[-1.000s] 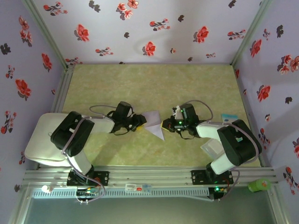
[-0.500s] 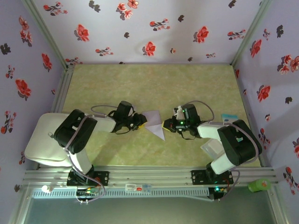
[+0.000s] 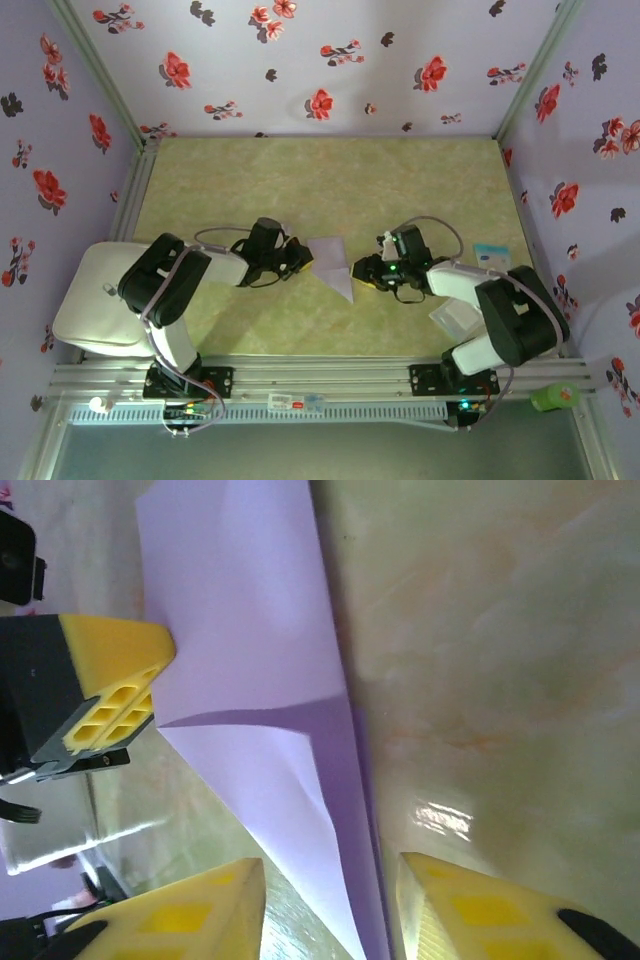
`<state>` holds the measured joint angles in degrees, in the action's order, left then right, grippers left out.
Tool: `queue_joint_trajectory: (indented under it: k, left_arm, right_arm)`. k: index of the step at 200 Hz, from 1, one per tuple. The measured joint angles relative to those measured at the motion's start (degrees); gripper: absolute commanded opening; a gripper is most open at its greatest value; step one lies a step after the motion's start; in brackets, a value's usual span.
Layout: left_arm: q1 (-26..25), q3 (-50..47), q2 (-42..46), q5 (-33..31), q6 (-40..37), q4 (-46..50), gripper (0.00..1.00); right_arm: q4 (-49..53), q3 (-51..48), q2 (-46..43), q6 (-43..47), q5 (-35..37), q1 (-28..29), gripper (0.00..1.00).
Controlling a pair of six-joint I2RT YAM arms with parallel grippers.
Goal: Fold a paper plane with a square sheet of paper (pick it up from the middle)
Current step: Third fold the triangle at the center of the table.
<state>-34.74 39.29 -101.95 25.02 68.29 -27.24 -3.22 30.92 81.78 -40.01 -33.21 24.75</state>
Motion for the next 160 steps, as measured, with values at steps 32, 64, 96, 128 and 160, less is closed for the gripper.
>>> queue_joint_trajectory:
  k: [32,64,96,128,160]
  left_arm:
    - [-1.7,-1.6,2.2,-4.1,1.5,0.5,0.0]
    - [-5.6,-1.8,5.4,-8.5,3.0,1.3,0.0]
    - [-8.7,-3.4,8.0,-13.4,5.8,1.5,0.02]
    - [-9.7,-4.3,9.6,-16.3,6.9,2.1,0.04]
    - [-9.9,-4.3,10.1,-17.1,6.9,2.0,0.04]
  right_arm:
    - [5.2,0.1,-8.3,3.7,8.9,0.8,0.45]
    - [5.2,-2.4,-11.7,7.4,14.4,4.7,0.45]
    - [5.3,-4.1,-12.7,13.2,20.7,12.2,0.45]
    - [5.0,-5.9,-15.6,18.0,26.3,16.2,0.46]
    - [3.5,-9.1,-21.6,22.9,31.0,18.8,0.46]
